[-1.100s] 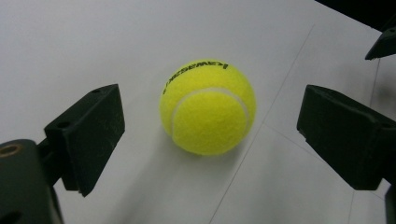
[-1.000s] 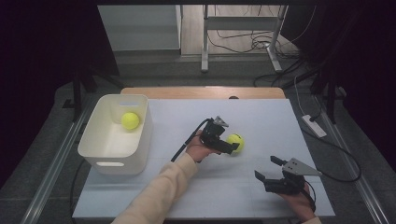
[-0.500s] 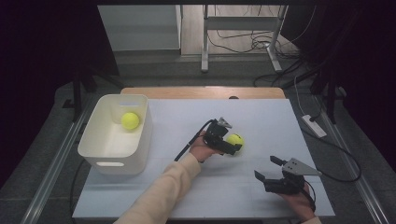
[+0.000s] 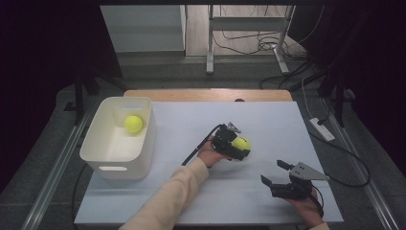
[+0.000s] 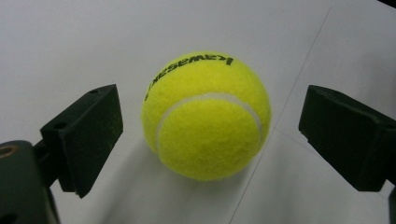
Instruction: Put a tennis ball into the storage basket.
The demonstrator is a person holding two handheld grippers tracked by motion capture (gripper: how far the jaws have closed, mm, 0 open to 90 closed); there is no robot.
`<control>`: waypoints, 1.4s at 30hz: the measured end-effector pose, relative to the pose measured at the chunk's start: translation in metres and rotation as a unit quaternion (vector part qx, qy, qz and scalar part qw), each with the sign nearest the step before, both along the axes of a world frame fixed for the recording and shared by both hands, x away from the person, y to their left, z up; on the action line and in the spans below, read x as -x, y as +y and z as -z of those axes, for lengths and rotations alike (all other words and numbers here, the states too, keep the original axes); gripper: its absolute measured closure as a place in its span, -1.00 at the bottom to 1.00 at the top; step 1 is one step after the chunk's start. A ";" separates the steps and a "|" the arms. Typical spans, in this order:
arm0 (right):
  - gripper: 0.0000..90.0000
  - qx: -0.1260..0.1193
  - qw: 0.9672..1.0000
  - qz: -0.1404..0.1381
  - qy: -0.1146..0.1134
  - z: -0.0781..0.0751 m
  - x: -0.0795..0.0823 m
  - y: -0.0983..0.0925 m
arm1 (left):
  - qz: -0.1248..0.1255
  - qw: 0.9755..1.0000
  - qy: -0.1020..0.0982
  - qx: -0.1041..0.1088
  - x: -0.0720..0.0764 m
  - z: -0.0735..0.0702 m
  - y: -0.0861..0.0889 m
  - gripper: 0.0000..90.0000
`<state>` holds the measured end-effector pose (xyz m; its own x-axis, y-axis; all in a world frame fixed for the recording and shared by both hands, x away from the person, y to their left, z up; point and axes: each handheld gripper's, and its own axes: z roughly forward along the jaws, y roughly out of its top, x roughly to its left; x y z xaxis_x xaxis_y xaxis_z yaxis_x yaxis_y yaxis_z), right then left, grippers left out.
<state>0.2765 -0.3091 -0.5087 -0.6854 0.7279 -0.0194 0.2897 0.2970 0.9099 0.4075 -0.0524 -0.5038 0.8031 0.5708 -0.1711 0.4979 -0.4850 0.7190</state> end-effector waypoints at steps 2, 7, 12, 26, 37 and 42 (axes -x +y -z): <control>-0.71 0.000 1.000 0.000 0.000 0.000 0.000 0.000 | -0.001 1.000 0.002 0.000 -0.001 0.000 0.000 -0.81; -0.71 0.000 1.000 0.000 0.000 0.000 0.000 0.000 | -0.003 1.000 0.012 0.003 -0.004 0.004 0.001 -0.73; -0.71 0.000 1.000 0.000 0.000 0.000 0.000 0.000 | 0.002 1.000 0.020 -0.001 -0.006 0.009 -0.001 -0.54; -0.71 -0.002 1.000 0.001 0.000 0.000 0.000 -0.001 | 0.011 1.000 0.010 0.000 -0.002 0.002 0.002 -0.39; -0.71 -0.001 1.000 0.000 -0.001 0.000 0.000 -0.001 | 0.010 1.000 -0.005 0.006 0.004 -0.010 0.009 -0.39; -0.71 -0.002 1.000 0.000 -0.001 0.000 0.000 -0.001 | 0.009 1.000 -0.016 0.010 0.006 -0.016 0.013 -0.39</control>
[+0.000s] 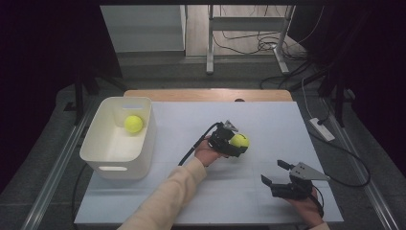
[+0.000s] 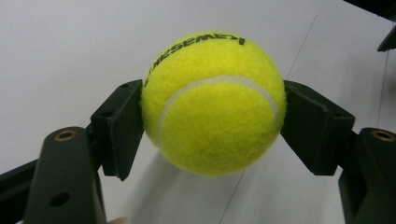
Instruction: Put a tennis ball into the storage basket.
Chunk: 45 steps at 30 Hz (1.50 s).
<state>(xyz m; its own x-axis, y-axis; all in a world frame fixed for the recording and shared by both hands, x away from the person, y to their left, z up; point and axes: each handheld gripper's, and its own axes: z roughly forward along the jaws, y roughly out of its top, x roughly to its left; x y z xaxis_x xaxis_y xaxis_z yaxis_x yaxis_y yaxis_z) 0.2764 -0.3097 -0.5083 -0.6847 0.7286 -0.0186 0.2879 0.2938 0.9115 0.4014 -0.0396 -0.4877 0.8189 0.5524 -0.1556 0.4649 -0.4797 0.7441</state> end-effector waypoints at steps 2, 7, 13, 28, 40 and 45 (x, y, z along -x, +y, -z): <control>-0.71 0.000 1.000 0.000 0.000 0.000 0.000 0.000 | 0.000 1.000 -0.005 0.004 0.001 -0.002 0.002 -0.39; -0.71 0.000 1.000 0.000 -0.001 0.000 0.000 0.000 | -0.004 1.000 -0.012 0.006 0.004 -0.006 0.006 -0.39; -0.71 0.000 1.000 0.000 -0.001 0.000 0.000 0.000 | -0.008 1.000 -0.016 0.011 0.006 -0.009 0.014 -0.39; -0.71 0.002 1.000 0.001 -0.003 0.000 0.001 0.000 | -0.013 0.999 -0.038 0.023 0.017 -0.029 0.030 -0.39; -0.71 0.001 1.000 0.001 -0.003 0.000 0.001 0.001 | -0.023 0.998 -0.048 0.029 0.022 -0.042 0.040 -0.39; -0.71 0.002 1.000 0.002 -0.004 0.000 0.001 0.001 | -0.031 0.998 -0.052 0.035 0.023 -0.047 0.048 -0.39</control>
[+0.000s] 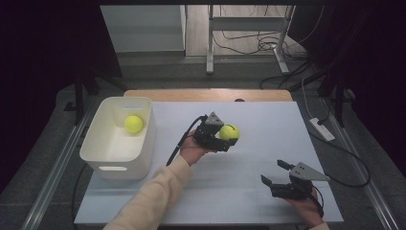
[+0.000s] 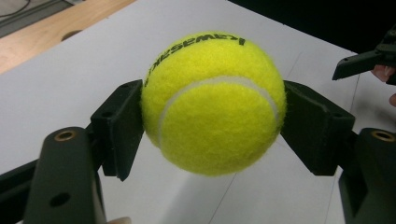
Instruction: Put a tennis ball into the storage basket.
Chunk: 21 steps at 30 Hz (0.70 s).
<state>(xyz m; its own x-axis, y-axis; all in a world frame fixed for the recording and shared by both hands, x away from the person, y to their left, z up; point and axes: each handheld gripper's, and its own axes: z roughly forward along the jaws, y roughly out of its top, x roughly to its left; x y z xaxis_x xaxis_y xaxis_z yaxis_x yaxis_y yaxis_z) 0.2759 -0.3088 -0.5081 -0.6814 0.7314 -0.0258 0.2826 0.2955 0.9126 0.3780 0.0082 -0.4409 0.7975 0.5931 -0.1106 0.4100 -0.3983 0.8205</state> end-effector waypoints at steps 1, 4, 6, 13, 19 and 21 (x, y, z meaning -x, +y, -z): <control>-0.71 0.000 1.000 -0.001 0.000 0.000 0.000 0.000 | -0.003 1.000 0.001 0.004 0.001 -0.001 0.001 -0.39; -0.71 0.001 1.000 -0.001 0.000 0.000 0.000 0.000 | -0.004 1.000 -0.002 0.006 0.002 -0.005 0.005 -0.40; -0.71 0.003 1.000 -0.001 0.000 0.000 0.000 0.001 | -0.006 1.000 -0.005 0.003 0.002 -0.008 0.008 -0.39; -0.71 0.003 1.000 -0.002 0.001 0.000 0.000 0.001 | -0.014 1.000 -0.016 0.001 0.004 -0.017 0.019 -0.40; -0.71 0.003 1.000 -0.001 0.001 0.001 0.000 0.001 | -0.022 1.000 -0.020 0.009 0.006 -0.021 0.030 -0.40; -0.71 0.003 1.000 -0.001 0.001 0.001 0.000 0.001 | -0.023 0.999 -0.021 0.011 0.006 -0.022 0.031 -0.40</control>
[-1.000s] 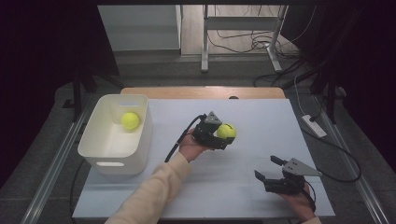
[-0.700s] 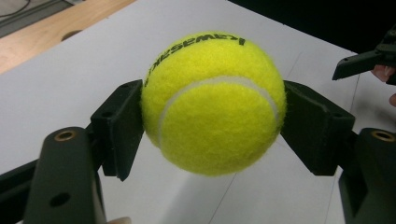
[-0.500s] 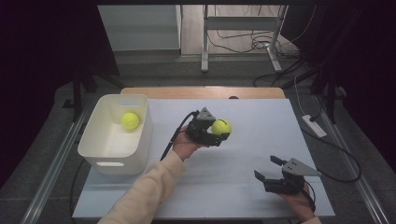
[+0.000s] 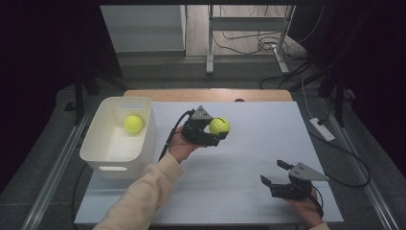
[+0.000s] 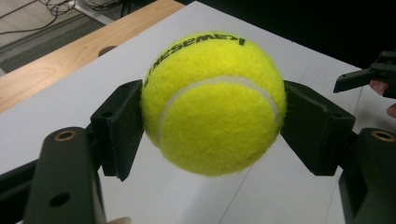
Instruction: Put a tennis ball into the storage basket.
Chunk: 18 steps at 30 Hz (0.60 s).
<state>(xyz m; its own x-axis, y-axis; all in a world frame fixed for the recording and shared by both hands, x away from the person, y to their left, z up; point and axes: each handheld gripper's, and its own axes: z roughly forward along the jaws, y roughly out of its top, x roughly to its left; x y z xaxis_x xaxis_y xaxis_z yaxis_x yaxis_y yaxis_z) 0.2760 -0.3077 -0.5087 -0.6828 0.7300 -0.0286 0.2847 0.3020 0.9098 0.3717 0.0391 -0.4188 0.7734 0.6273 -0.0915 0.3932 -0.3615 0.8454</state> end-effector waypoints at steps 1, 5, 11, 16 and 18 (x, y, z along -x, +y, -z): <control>-0.71 0.000 1.000 0.000 0.000 0.000 0.000 0.000 | 0.000 1.000 0.001 0.001 0.000 -0.001 0.001 -0.40; -0.71 0.001 1.000 0.000 0.000 0.000 0.000 0.000 | -0.001 1.000 -0.001 0.006 0.002 -0.003 0.004 -0.40; -0.71 0.001 1.000 0.000 0.000 0.000 0.000 0.000 | -0.002 1.000 -0.006 0.009 0.005 -0.007 0.007 -0.40; -0.71 -0.001 1.000 0.000 0.000 0.000 0.000 0.000 | -0.005 1.000 -0.008 0.006 0.006 -0.009 0.009 -0.40; -0.71 -0.001 1.000 0.000 0.000 0.000 0.000 0.000 | -0.009 1.000 -0.007 0.004 0.007 -0.010 0.010 -0.40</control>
<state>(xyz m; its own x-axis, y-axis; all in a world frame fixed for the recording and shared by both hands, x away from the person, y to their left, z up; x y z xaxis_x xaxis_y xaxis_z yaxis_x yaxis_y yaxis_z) 0.2759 -0.3076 -0.5088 -0.6822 0.7306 -0.0279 0.2845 0.3005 0.9104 0.3651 0.0490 -0.4087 0.7639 0.6397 -0.0854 0.3869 -0.3480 0.8539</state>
